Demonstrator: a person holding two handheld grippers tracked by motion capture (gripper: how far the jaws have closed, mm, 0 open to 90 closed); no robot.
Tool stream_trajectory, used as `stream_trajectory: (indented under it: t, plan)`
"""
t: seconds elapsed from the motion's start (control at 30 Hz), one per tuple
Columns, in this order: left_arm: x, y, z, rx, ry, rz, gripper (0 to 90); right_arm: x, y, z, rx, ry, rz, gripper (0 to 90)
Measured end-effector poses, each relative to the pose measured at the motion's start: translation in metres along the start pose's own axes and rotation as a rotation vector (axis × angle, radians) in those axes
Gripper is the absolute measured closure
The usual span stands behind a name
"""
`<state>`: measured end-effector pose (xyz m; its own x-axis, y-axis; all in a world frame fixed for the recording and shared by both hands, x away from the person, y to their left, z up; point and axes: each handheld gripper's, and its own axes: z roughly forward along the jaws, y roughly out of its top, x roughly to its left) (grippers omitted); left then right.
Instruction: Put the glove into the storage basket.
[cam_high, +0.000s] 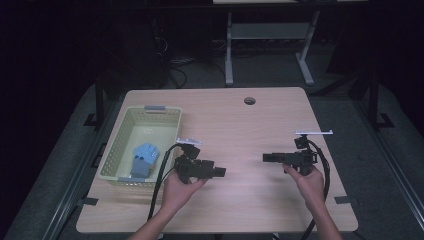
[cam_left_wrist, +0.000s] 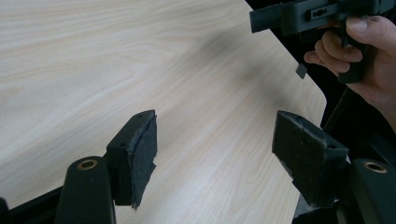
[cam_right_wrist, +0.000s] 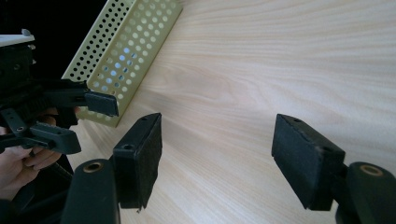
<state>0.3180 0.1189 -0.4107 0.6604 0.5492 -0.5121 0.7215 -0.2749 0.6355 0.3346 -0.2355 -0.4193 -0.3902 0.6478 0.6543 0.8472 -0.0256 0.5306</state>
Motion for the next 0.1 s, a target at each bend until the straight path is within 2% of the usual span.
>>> stream_trajectory:
  t: [0.1]
  plan:
    - [-0.0011,-0.0041,0.0037,0.002,-0.002,0.003,30.7,-0.0012,-0.0033,0.0,0.009,-0.004,-0.006,32.4]
